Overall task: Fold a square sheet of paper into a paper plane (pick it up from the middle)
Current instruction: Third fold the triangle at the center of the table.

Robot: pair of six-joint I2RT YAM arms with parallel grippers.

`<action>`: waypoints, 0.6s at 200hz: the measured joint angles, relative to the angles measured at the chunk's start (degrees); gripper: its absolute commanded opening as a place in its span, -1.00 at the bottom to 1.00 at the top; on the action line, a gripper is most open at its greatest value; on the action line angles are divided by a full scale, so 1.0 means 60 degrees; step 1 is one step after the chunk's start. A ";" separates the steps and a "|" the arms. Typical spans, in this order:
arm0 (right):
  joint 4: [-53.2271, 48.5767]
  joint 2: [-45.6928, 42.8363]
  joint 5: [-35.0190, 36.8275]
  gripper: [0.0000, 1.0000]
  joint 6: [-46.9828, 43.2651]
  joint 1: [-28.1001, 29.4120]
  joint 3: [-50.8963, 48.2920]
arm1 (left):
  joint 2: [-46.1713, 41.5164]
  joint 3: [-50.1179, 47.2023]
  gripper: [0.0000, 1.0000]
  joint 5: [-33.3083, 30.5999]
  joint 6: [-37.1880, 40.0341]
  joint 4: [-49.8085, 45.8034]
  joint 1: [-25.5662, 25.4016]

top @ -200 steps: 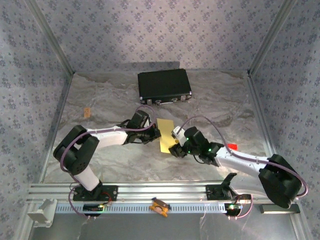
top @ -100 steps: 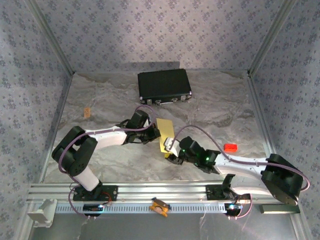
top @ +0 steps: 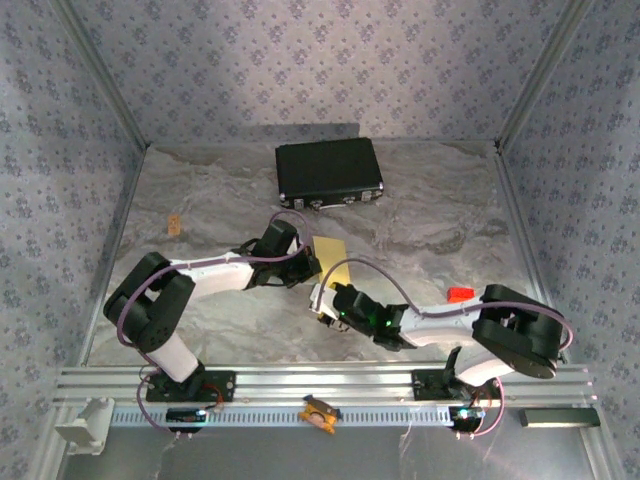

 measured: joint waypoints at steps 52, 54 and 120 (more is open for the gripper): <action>0.0033 -0.0186 0.0495 -0.37 0.0015 0.0109 0.0007 | 0.0000 0.0000 -0.94 0.0000 0.0000 -0.0004 0.0000; 0.0029 -0.0197 0.0495 -0.39 0.0015 0.0109 0.0007 | 0.0000 0.0000 -0.94 0.0000 0.0000 -0.0004 0.0000; -0.0175 -0.0634 0.0295 -0.74 0.0321 -0.0135 -0.0040 | 0.0000 0.0000 -0.93 -0.0004 0.0000 -0.0004 0.0000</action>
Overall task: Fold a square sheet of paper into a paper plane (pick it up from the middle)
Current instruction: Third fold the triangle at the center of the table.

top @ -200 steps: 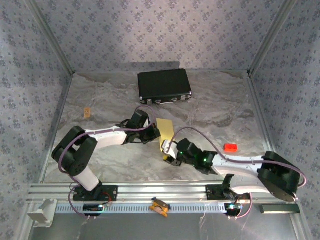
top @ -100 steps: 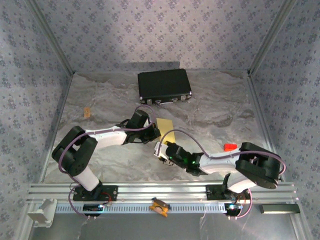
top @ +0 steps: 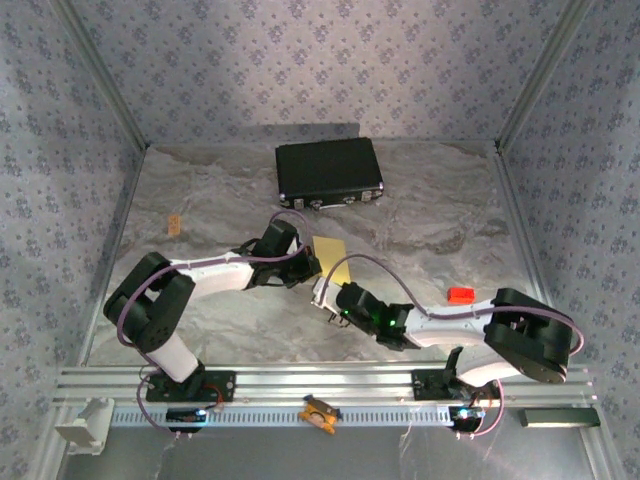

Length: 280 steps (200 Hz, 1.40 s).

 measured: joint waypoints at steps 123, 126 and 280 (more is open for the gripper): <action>-0.1180 -0.0619 -0.2142 -1.00 0.1315 -0.1224 0.0124 | -0.0095 0.0015 0.03 -0.0579 0.0357 -0.0925 0.0040; -0.1268 -0.0627 -0.2331 -1.00 0.1410 -0.1322 0.0157 | -0.0127 0.0022 0.05 -0.0641 0.0361 -0.1024 0.0047; -0.2991 0.1253 -0.8011 -1.00 0.4605 -0.3078 0.2102 | 0.0674 0.2357 -0.52 -0.0528 0.2204 -0.2492 0.0696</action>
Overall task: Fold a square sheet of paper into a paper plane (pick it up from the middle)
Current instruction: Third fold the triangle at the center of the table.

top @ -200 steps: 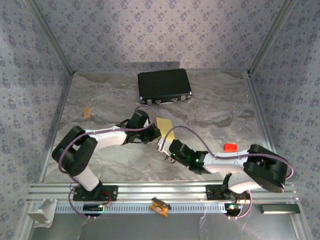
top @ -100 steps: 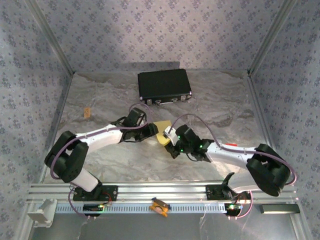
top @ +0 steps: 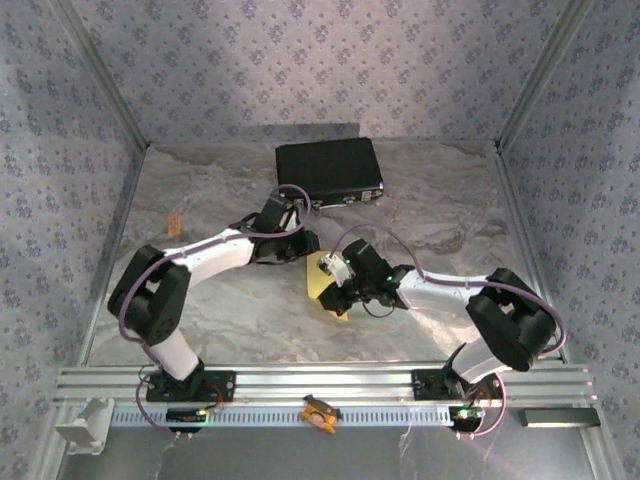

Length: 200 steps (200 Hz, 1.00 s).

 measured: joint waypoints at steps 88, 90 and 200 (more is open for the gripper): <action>0.0007 0.0259 -0.0488 -1.00 0.0244 -0.0262 0.0000 | 0.2386 0.0918 -0.68 0.1118 0.0222 0.0208 0.0033; 0.0011 0.0259 -0.0488 -1.00 0.0248 -0.0273 0.0000 | 0.2393 0.0933 -0.68 0.1137 0.0229 0.0208 0.0036; -0.0087 0.0364 0.0284 -1.00 0.0135 -0.0965 0.0000 | 0.2473 0.0987 -0.68 0.1213 0.0419 0.0240 0.0036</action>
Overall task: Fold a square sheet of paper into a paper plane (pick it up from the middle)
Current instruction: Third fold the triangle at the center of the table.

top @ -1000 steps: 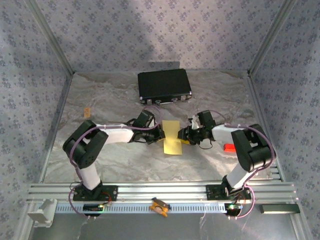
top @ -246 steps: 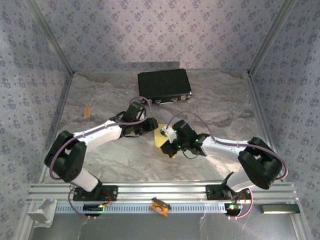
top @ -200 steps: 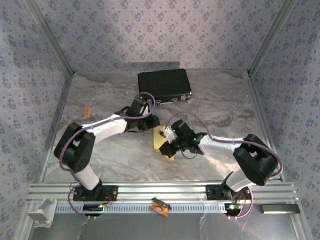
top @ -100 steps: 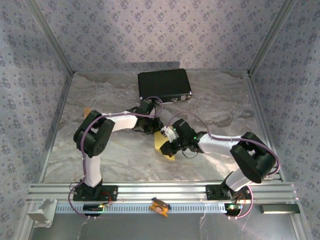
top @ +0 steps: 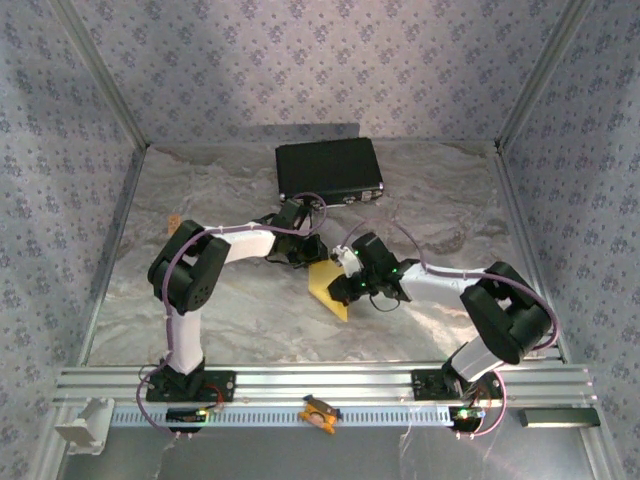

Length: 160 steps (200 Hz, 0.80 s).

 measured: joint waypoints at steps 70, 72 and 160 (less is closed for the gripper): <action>-0.0055 0.0186 0.0739 -1.00 -0.0004 -0.0120 0.0000 | 0.0000 0.0000 -0.68 0.0000 0.0000 0.0000 0.0000; -0.0055 0.0197 0.0754 -1.00 -0.0004 -0.0120 0.0000 | 0.0000 0.0000 -0.68 0.0004 0.0000 0.0000 0.0000; -0.0244 0.0302 0.1078 -1.00 0.0000 -0.0182 0.0000 | 0.0000 0.0000 -0.68 0.0000 0.0000 0.0000 0.0000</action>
